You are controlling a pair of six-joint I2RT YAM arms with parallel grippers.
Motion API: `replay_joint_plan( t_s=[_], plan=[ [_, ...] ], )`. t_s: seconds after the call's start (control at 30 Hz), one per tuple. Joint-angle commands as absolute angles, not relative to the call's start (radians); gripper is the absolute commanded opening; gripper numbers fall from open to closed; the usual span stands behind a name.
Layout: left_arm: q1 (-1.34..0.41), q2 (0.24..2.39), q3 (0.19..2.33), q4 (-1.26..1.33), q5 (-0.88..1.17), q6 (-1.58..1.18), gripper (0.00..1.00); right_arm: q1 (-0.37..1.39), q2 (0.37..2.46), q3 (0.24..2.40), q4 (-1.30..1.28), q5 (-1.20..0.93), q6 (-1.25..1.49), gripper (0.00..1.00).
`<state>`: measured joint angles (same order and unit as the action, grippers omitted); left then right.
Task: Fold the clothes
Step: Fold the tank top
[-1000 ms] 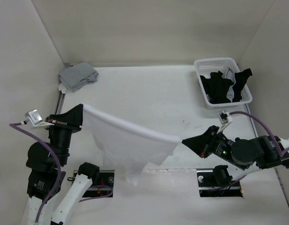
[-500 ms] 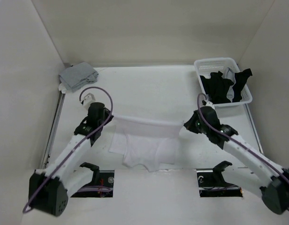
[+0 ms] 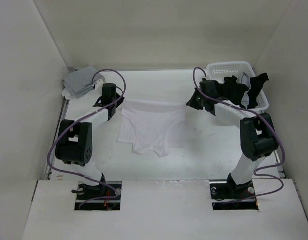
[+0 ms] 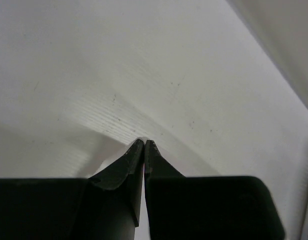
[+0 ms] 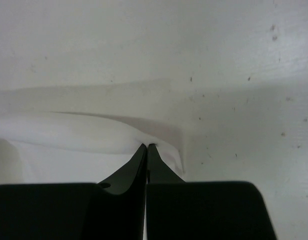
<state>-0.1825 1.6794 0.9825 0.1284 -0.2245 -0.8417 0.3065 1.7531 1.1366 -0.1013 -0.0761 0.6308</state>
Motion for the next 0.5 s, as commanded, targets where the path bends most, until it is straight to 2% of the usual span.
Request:
replay_joint_plan(
  t_s=[0.0, 0.23, 0.47],
  plan=[
    [-0.173, 1.648, 1.042, 0.203, -0.181, -0.857, 0.02, 0.308, 1.721, 1.218, -0.069, -0.084, 0.594, 0.0],
    [-0.188, 1.477, 0.815, 0.252, -0.172, -0.907, 0.03, 0.346, 1.565, 1.02, -0.032, -0.064, 0.615, 0.01],
    [-0.165, 1.16, 0.522, 0.244, -0.129, -0.926, 0.03, 0.479, 1.367, 0.778, -0.006, 0.026, 0.647, 0.01]
  ],
)
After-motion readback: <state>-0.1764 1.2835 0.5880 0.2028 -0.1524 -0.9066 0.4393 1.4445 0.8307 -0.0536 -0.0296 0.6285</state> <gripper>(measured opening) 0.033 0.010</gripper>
